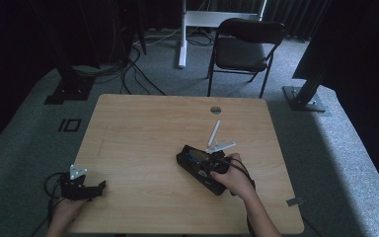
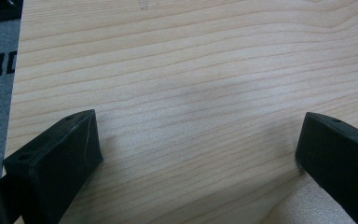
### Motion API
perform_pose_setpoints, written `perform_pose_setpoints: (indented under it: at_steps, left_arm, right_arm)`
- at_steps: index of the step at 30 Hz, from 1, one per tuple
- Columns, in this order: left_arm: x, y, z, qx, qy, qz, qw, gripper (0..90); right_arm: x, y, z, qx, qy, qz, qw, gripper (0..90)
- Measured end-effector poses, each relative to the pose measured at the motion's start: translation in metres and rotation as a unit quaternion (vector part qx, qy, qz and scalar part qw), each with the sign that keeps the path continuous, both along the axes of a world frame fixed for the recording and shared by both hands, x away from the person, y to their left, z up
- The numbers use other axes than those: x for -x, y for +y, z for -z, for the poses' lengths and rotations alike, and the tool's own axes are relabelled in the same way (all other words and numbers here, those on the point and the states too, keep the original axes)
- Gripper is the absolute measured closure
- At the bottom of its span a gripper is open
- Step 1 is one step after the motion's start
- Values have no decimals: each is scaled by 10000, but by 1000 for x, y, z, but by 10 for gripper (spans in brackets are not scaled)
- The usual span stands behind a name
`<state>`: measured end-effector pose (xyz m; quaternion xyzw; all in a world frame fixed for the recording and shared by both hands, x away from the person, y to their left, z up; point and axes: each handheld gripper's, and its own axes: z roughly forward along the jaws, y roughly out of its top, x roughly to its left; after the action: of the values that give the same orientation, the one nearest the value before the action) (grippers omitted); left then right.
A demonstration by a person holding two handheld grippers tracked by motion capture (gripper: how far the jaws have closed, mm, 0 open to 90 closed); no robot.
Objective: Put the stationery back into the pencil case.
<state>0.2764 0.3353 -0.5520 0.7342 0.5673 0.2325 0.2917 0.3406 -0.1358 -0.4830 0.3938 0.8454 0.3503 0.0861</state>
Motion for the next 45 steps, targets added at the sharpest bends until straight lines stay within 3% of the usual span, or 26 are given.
perform_pose_setpoints:
  at_steps: [20,35,45]
  left_arm:
    - [0,0,0,0,0,0,10000,1]
    - [0,0,0,-2,1,0,10000,1]
    - [0,0,0,-1,0,0,10000,1]
  right_arm:
    - [-6,11,11,389,239,-96,9989,792]
    - [-9,12,14,483,367,-101,9981,785]
    - [-8,8,9,344,315,-71,9989,759]
